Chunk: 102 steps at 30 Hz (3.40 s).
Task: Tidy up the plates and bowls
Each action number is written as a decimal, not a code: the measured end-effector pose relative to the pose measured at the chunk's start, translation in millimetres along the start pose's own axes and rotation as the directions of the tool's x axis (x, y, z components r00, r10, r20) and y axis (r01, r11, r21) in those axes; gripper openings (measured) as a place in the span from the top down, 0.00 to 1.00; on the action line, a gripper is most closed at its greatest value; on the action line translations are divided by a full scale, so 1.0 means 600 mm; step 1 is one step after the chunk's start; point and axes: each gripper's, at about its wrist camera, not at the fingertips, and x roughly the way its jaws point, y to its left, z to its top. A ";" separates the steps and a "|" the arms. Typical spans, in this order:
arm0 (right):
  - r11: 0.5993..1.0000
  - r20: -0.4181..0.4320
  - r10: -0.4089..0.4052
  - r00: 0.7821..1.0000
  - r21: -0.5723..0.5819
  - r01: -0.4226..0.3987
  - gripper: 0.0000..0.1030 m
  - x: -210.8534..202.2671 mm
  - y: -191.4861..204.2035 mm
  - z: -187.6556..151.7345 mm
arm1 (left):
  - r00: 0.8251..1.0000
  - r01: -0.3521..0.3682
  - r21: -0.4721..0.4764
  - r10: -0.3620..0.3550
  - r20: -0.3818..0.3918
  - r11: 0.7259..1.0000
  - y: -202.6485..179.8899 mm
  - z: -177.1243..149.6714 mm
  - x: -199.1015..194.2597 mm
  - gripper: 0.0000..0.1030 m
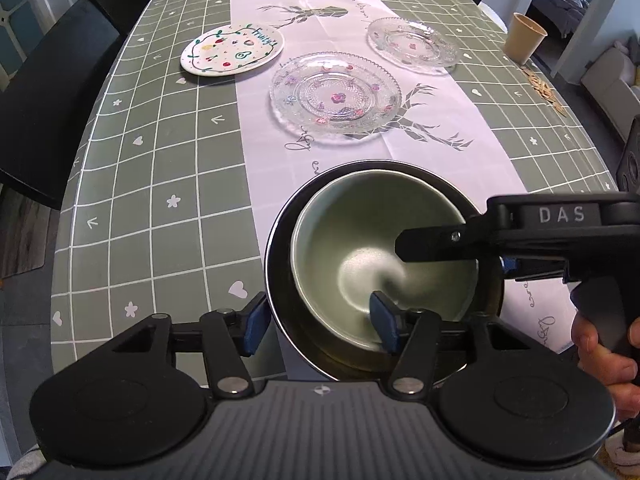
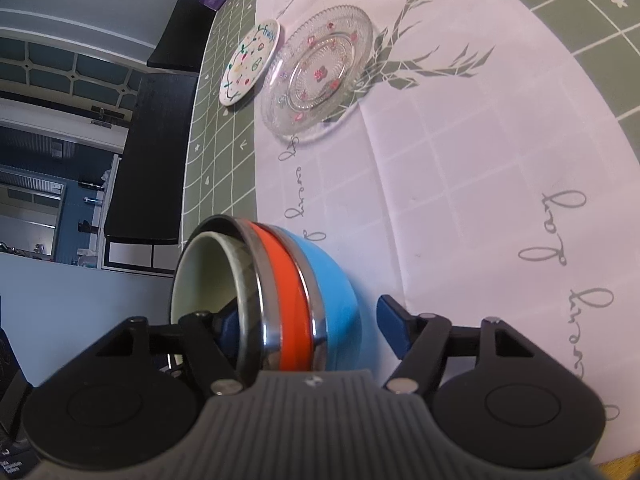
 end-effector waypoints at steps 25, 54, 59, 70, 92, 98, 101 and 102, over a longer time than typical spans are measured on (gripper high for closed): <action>0.996 0.015 -0.037 0.999 -0.081 0.039 0.11 -0.152 -0.031 0.069 | 0.938 -0.057 -0.107 0.090 0.334 0.993 0.023 0.033 -0.114 0.18; 0.946 0.313 -0.044 0.949 -0.291 0.140 0.48 -0.025 -0.044 0.322 | 0.967 0.006 -0.073 0.013 0.253 0.997 0.079 0.245 0.151 0.17; 0.950 0.260 -0.029 0.965 -0.293 0.108 0.50 0.010 -0.050 0.318 | 0.949 -0.084 -0.023 0.087 0.303 0.996 0.070 0.240 0.179 0.21; 0.974 0.256 0.040 0.966 -0.227 0.020 0.66 0.045 -0.078 0.309 | 0.983 0.045 -0.082 -0.030 0.181 0.996 0.094 0.250 0.218 0.43; 0.980 0.121 0.194 0.974 0.021 -0.197 0.96 0.075 -0.144 0.319 | 0.971 0.182 -0.210 -0.141 0.193 0.961 0.129 0.260 0.232 0.50; 0.976 0.135 0.212 0.968 -0.077 -0.203 0.96 0.081 -0.133 0.309 | 0.982 0.116 -0.134 -0.094 0.162 0.984 0.109 0.265 0.228 0.74; 0.977 0.126 0.211 0.969 -0.072 -0.203 0.96 0.081 -0.134 0.311 | 0.983 0.094 -0.134 -0.070 0.171 0.987 0.107 0.265 0.224 0.84; 0.977 0.131 0.210 0.969 -0.065 -0.203 0.96 0.079 -0.136 0.311 | 0.982 0.095 -0.129 -0.072 0.173 0.987 0.108 0.265 0.222 0.87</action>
